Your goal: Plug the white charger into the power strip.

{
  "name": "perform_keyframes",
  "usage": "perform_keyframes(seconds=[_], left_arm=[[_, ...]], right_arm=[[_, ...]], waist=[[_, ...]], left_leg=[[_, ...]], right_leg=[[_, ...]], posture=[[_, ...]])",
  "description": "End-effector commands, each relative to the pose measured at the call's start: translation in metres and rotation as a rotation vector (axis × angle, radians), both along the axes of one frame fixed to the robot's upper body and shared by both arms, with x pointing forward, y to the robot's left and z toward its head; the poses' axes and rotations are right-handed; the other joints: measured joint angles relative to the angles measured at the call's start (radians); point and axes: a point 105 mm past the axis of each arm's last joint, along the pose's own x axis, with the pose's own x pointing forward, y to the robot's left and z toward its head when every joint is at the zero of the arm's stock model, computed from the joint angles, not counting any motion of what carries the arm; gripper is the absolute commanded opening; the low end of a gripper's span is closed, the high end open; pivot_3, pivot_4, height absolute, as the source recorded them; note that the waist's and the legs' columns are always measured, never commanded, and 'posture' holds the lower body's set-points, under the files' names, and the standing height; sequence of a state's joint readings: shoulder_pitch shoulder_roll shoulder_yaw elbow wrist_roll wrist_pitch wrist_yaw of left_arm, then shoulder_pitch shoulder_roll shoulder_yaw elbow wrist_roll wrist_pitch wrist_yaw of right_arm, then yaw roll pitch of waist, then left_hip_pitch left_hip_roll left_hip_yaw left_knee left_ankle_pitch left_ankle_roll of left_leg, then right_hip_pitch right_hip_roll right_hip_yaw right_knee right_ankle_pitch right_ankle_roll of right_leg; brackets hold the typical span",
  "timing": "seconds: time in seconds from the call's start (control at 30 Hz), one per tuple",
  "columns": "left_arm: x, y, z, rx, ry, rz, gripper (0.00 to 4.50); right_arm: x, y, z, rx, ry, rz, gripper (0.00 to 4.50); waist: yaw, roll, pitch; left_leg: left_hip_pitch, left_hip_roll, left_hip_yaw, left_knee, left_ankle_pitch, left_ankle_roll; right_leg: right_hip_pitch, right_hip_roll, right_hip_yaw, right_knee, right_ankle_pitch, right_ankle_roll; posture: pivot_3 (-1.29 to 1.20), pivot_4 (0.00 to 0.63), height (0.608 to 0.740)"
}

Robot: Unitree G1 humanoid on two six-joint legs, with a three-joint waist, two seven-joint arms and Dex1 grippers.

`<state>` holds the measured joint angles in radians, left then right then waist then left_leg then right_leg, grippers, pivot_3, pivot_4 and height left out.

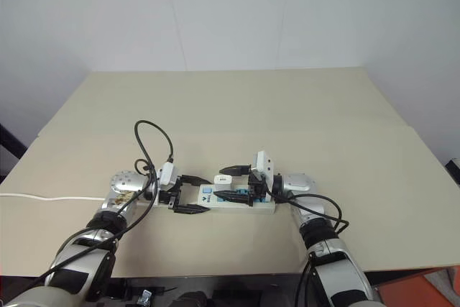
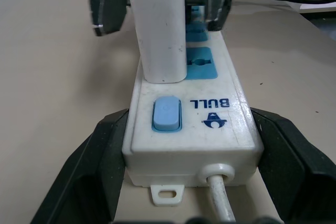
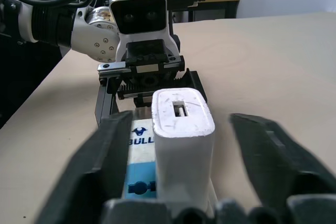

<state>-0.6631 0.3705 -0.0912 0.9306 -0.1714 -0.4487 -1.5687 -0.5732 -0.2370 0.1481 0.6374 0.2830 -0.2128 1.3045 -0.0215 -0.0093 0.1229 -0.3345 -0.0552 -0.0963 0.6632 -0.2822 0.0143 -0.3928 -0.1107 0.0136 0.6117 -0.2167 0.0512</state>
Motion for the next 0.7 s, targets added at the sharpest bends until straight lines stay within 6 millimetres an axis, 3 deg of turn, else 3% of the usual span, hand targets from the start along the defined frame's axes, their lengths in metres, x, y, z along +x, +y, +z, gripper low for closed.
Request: perform_keyframes(seconds=[0.03,0.1,0.2,0.23,0.4,0.5,0.6,0.7], left_arm=[[0.000,-0.004,0.001,0.025,-0.019,-0.033,3.31],[0.003,-0.004,0.003,0.015,-0.007,-0.005,3.31],[0.009,-0.005,0.008,-0.026,-0.008,0.029,4.33],[0.008,-0.004,0.011,-0.040,-0.018,0.020,4.48],[0.006,0.005,0.028,-0.066,-0.087,-0.001,4.48],[0.008,0.021,0.057,-0.112,-0.167,0.061,4.48],[-0.003,0.042,0.082,-0.137,-0.207,0.096,4.48],[-0.014,0.065,0.091,-0.118,-0.213,0.157,4.48]], right_arm=[[-0.010,-0.015,-0.040,-0.102,0.130,-0.035,4.47],[-0.009,-0.017,-0.038,-0.102,0.125,-0.036,4.47],[-0.008,-0.021,-0.035,-0.101,0.116,-0.045,4.50],[-0.007,-0.022,-0.034,-0.102,0.113,-0.050,4.50],[-0.009,-0.027,-0.009,-0.057,0.043,-0.059,4.50],[-0.014,-0.038,0.014,-0.037,-0.028,-0.082,4.50],[-0.023,-0.059,0.041,-0.021,-0.056,-0.113,4.50],[-0.036,-0.086,0.057,-0.077,-0.088,-0.162,4.50]], waist=[[0.001,0.000,0.000],[0.004,0.000,0.000],[0.008,0.000,0.000],[0.009,0.000,0.000],[0.007,0.000,0.000],[0.006,0.000,0.001],[0.004,0.002,0.003],[0.003,0.004,0.005]], left_leg=[[0.000,0.000,0.000,0.000,0.000,0.000],[0.000,0.000,0.000,0.000,0.000,0.000],[0.000,0.000,0.000,0.000,0.000,0.000],[0.000,0.000,0.000,0.000,0.000,0.000],[-0.001,0.000,-0.001,0.000,0.000,0.000],[-0.003,0.000,-0.001,0.000,0.000,0.000],[-0.009,0.000,-0.001,0.000,0.000,0.000],[-0.013,0.000,0.000,0.000,0.000,-0.001]], right_leg=[[0.000,0.000,0.000,0.000,0.000,0.000],[0.000,0.000,0.000,0.000,0.000,0.000],[0.000,0.000,0.000,0.000,0.000,0.000],[0.000,0.000,0.000,0.000,0.000,0.000],[0.000,0.000,-0.001,-0.001,0.000,0.000],[-0.003,0.000,0.000,0.000,0.000,0.000],[-0.010,0.000,0.001,0.001,0.000,0.000],[-0.015,0.000,0.002,0.001,0.000,0.000]], posture=[[0.00,0.150,0.740],[0.00,0.150,0.740],[0.00,0.150,0.740],[0.00,0.150,0.740],[0.00,0.150,0.740],[0.00,0.150,0.740],[0.00,0.150,0.740],[0.00,0.150,0.740]])
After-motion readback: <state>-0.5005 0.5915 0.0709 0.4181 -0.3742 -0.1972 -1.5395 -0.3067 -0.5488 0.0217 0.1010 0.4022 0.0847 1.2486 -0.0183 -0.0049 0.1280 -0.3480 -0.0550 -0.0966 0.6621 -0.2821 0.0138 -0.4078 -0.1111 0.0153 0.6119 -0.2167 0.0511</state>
